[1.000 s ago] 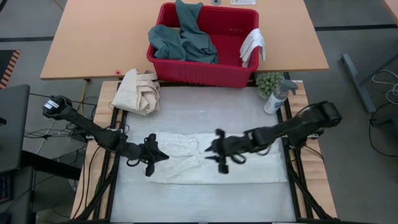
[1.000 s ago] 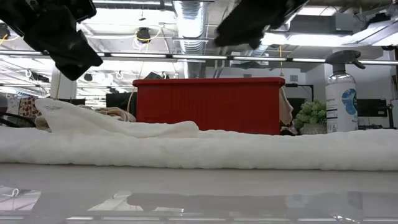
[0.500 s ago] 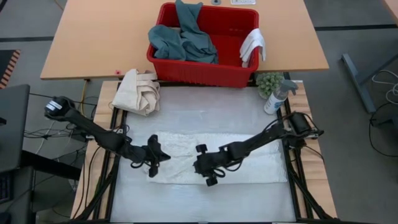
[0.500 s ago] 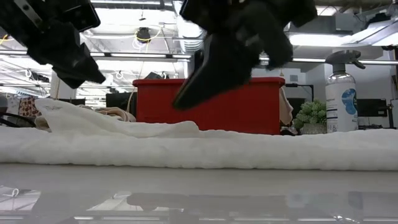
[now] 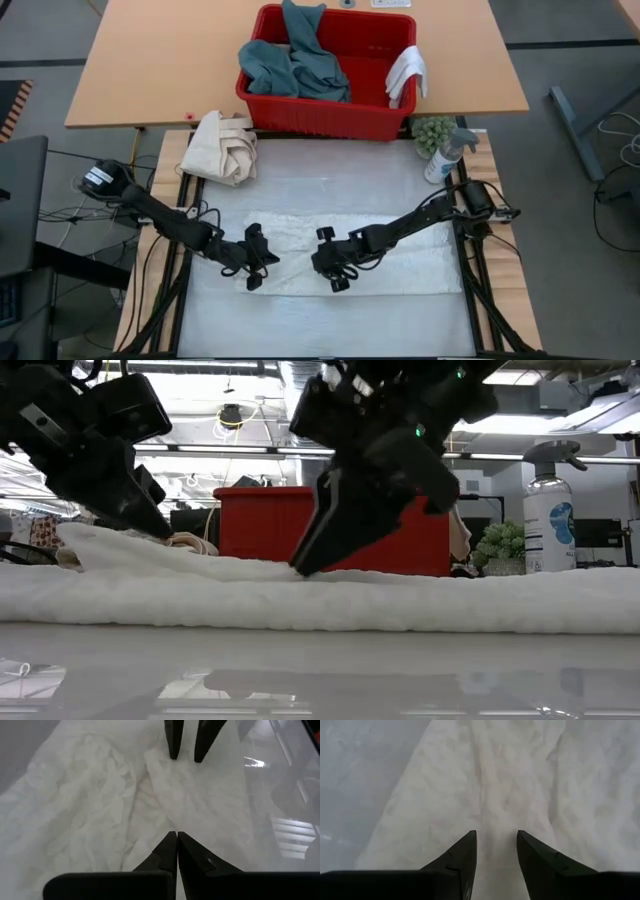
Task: Fold Laundry from Bin
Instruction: Fold the white shirt
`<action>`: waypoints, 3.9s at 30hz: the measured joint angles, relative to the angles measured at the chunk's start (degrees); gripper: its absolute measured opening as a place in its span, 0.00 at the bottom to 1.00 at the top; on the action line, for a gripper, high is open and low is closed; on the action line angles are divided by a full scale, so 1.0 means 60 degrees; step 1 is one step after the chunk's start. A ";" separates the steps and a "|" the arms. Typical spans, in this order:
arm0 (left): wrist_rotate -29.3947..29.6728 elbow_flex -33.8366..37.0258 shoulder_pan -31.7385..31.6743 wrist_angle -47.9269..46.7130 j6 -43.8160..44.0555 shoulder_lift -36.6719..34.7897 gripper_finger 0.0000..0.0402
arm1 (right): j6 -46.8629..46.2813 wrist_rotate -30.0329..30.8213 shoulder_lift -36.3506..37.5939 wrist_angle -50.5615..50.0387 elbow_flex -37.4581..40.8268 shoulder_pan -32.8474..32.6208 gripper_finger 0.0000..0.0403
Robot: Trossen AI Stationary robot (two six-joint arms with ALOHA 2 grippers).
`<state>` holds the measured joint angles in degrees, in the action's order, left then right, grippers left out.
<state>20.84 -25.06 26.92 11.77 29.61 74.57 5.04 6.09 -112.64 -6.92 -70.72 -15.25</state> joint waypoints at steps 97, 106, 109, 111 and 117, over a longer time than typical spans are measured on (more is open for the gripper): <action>0.0581 0.0000 -0.0001 0.0161 0.1954 -0.0055 0.00 | 0.2466 -0.1328 0.0244 -0.4466 -0.1974 -0.0123 0.43; 0.0207 0.0000 0.0819 0.0139 0.2223 -0.0827 0.00 | 0.2744 -0.0987 0.0244 -0.3954 -0.1974 0.0139 0.43; 0.0449 0.0000 0.0925 -0.0004 0.2417 -0.0742 0.00 | 0.2863 -0.0995 0.0224 -0.3893 -0.1974 0.0139 0.43; 0.0602 0.0000 0.0932 -0.0091 0.2444 -0.0696 0.00 | 0.3023 -0.1001 0.0151 -0.3883 -0.1968 0.0107 0.43; 0.1067 -0.0004 0.0929 -0.0153 0.2428 -0.0696 0.00 | 0.3245 -0.1015 0.0139 -0.3058 -0.1714 0.0179 0.42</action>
<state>27.24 -25.08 32.49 10.85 44.18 70.39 24.51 -0.01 -111.81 -25.27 -81.00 -14.18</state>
